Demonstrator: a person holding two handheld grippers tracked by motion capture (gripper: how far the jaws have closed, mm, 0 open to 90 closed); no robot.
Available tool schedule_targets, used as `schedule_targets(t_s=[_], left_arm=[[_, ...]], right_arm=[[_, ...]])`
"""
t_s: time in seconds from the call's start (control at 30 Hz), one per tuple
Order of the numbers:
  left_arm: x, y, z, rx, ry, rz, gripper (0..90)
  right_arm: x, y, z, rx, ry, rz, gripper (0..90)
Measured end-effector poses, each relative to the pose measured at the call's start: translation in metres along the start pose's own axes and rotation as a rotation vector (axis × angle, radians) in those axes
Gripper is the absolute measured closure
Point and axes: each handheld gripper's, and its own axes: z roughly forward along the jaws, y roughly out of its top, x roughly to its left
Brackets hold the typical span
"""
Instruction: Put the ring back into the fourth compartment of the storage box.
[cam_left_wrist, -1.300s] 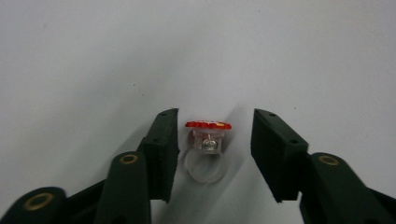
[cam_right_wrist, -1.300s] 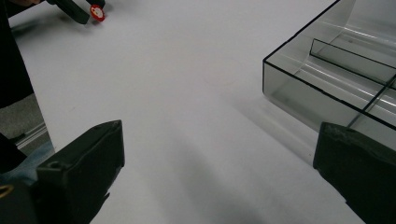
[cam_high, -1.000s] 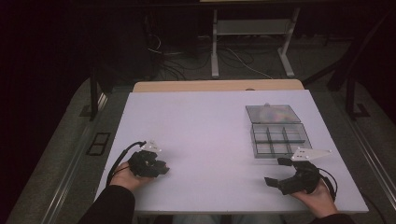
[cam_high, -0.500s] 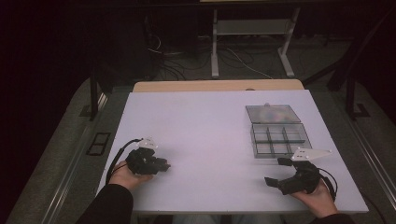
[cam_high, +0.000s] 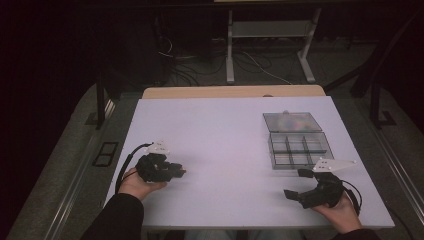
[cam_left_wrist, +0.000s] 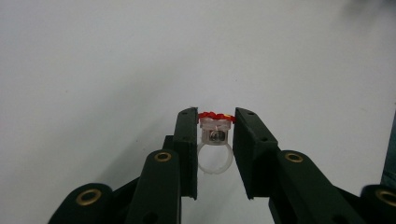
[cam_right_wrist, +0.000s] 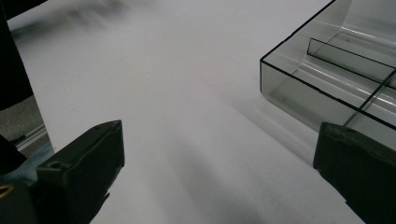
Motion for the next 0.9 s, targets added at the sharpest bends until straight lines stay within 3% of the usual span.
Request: schedule_targets(t_s=[0.9], left_arm=[[-0.011,0.051,0.011,0.011,-0.040,0.092,70.1]], right_arm=[[0.000,0.000,0.000,-0.001,0.003,0.000,1.4]])
